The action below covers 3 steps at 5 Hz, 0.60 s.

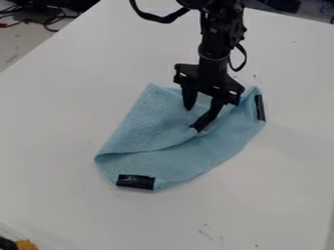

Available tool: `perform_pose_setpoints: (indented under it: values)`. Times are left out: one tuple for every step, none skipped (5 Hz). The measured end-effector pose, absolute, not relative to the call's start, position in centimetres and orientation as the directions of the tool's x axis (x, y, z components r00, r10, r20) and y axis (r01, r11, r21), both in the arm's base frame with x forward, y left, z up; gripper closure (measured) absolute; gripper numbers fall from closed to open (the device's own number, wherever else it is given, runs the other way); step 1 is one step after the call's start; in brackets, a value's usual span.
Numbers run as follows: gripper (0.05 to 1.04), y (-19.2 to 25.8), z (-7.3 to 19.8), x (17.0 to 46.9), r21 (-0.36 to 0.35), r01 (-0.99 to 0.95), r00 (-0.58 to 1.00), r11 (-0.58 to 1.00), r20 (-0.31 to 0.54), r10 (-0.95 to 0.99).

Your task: Unfold cloth from right to left

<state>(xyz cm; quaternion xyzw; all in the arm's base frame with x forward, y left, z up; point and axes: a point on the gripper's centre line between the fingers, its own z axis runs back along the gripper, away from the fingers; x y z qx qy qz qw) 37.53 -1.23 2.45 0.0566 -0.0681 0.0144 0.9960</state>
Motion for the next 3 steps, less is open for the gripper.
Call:
perform_pose_setpoints:
  values:
    - [0.081,-1.45,2.46,37.68,0.103,-0.038,0.989,0.994,0.147,0.022]
    - [0.080,-1.70,2.47,37.91,0.088,-0.030,0.987,0.996,0.160,0.015]
    - [0.084,-1.52,2.48,38.19,0.068,-0.028,0.984,0.997,0.175,0.016]
